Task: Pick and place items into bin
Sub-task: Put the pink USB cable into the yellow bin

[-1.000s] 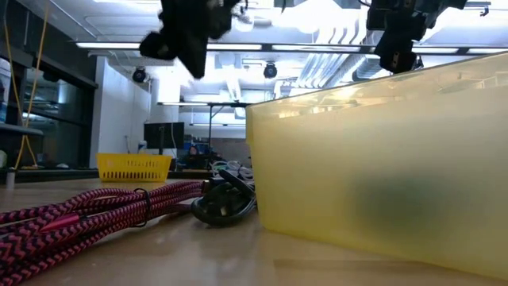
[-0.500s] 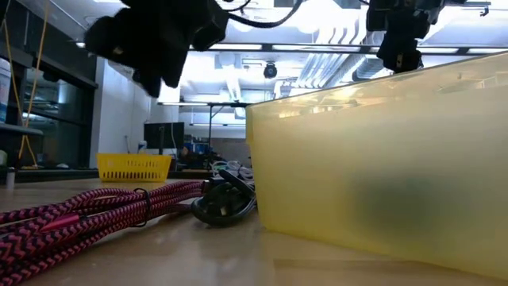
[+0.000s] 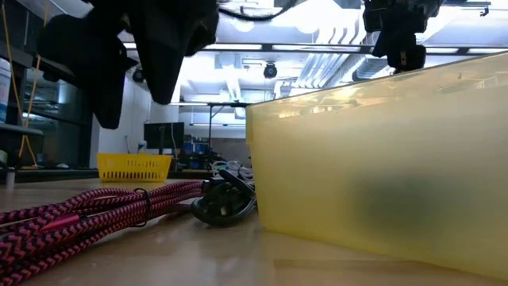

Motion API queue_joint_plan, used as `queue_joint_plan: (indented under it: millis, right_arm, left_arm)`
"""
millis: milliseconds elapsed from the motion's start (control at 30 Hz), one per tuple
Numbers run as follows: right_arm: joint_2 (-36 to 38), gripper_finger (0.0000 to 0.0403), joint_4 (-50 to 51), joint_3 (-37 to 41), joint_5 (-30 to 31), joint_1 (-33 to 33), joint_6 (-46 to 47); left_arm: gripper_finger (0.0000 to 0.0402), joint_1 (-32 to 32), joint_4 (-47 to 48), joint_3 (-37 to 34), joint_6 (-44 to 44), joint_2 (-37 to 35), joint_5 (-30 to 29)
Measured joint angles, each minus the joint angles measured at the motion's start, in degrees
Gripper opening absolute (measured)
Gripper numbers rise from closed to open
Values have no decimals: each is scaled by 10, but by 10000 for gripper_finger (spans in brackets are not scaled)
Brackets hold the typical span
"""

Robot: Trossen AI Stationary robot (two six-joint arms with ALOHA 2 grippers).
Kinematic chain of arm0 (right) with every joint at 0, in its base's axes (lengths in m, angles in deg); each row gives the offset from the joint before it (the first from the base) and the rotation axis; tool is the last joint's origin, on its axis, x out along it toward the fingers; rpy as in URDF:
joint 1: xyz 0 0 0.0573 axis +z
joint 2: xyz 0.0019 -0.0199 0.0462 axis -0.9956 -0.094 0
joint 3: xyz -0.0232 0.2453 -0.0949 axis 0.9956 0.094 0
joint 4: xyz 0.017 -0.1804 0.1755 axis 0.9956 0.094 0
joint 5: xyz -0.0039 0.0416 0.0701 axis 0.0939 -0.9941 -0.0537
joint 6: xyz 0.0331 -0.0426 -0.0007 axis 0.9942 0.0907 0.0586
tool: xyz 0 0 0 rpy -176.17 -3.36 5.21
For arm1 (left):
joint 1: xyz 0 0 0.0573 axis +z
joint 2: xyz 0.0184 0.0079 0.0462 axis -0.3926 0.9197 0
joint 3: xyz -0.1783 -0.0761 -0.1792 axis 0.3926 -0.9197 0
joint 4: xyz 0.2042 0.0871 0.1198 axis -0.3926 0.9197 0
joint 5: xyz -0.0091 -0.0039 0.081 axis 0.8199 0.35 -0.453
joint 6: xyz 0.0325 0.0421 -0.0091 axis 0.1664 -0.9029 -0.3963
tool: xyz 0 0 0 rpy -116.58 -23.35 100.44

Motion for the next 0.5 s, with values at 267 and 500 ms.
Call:
queue_joint_plan:
  millis: [267,500]
  right_arm:
    - [0,0,0,0,35,49,51]
    - [0,0,-7,0,49,77,57]
  left_arm:
    - [297,-26,-16,0,60,0,-39]
    - [285,-24,-33,1,76,20,-46]
